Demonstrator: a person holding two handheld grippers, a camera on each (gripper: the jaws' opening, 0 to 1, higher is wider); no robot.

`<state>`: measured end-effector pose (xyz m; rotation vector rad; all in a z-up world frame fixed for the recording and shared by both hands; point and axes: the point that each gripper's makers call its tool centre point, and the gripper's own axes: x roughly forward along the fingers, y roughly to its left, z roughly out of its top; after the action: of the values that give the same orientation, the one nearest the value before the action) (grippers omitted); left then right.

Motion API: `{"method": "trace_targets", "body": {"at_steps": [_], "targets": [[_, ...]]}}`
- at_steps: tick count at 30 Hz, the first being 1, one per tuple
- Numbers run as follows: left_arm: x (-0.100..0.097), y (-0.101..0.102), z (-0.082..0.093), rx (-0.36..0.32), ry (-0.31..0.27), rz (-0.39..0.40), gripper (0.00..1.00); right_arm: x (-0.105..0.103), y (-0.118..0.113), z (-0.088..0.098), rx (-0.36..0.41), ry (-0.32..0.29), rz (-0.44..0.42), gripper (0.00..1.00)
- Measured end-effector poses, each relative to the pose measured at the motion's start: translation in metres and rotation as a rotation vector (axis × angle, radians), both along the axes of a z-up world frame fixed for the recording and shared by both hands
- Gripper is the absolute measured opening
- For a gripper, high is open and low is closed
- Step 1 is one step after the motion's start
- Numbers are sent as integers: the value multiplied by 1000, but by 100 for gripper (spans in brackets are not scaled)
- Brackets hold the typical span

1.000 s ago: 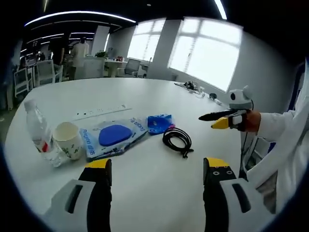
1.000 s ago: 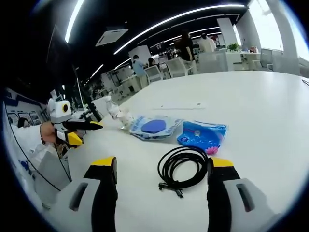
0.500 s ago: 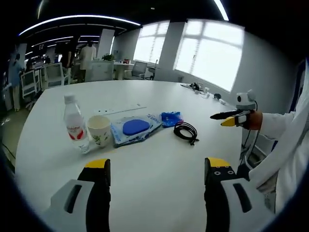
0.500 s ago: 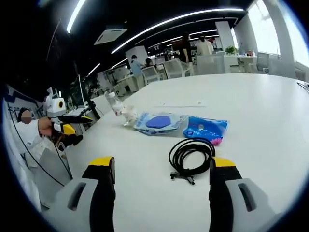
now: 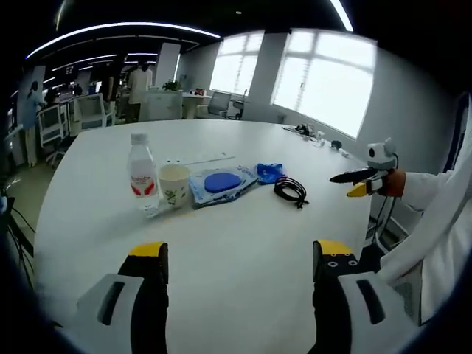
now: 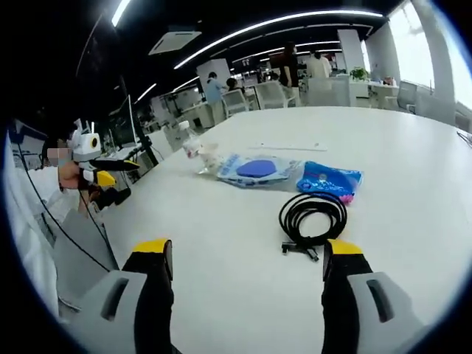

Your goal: Arrange the tabletop items into an orderly group along one side of the table until the central work area is clear of visible clutter.

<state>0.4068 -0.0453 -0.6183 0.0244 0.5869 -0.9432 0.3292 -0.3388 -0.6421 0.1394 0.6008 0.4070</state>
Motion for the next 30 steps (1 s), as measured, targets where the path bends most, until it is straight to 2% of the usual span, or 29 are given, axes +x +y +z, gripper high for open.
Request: {"method": "trace_targets", "body": {"at_steps": [9,14,20,30], "targets": [[-7,13,-8,14,15,21,82,5,0,4,-1,-10,4,85],[-8,12,-6,2,17,39,82,6,2,3,-5,-9,20,85],[-10,18,-7,19,20,54,82,10,0,3,5,-17,25,85],[-11,24,2,5,13,102,81,11,2,2,20,-14,50,85]]}}
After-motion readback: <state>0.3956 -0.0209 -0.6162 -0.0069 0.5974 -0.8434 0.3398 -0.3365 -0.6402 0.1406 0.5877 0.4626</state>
